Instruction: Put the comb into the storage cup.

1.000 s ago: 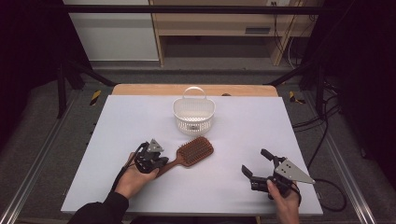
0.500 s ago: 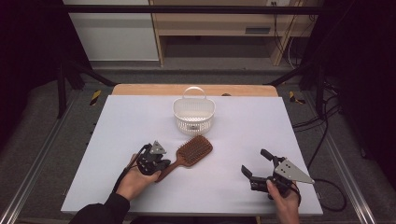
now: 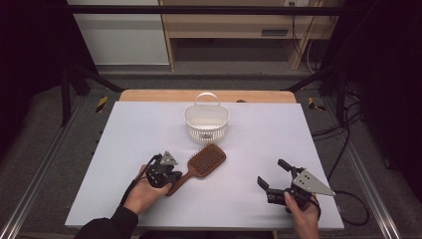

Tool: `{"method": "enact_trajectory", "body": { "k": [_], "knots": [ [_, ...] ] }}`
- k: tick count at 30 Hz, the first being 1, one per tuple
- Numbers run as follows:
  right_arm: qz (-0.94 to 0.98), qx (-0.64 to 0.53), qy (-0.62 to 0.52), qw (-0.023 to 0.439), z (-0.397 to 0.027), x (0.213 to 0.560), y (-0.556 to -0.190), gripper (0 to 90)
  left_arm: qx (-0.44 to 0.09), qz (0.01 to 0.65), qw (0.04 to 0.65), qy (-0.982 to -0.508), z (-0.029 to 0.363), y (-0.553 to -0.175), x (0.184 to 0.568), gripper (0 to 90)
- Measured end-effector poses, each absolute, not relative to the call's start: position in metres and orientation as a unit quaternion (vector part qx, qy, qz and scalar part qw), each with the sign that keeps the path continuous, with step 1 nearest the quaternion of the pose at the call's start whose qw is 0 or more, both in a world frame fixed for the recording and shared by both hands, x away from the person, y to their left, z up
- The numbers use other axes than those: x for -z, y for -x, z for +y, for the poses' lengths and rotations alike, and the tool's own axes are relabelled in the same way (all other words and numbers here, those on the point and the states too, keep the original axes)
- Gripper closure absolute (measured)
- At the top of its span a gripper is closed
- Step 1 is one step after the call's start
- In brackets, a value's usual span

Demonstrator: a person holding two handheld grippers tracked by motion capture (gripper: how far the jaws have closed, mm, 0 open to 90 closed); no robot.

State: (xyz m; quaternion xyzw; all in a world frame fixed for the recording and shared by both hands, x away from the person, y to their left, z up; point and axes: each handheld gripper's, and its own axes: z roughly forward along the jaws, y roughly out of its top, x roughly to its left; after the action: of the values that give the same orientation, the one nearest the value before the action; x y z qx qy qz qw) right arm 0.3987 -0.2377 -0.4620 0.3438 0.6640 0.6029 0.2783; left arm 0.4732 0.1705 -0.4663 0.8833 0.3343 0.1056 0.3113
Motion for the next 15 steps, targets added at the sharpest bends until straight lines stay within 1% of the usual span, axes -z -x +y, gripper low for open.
{"method": "enact_trajectory", "body": {
  "k": [15],
  "knots": [
    [0.665, -0.602, -0.343, 0.278, -0.2374, 0.4623, -0.3990, 5.5, -0.108, 0.341, 0.318, -0.878, 0.1716, -0.4722, 0.4634, 89.7]
  ]
}}
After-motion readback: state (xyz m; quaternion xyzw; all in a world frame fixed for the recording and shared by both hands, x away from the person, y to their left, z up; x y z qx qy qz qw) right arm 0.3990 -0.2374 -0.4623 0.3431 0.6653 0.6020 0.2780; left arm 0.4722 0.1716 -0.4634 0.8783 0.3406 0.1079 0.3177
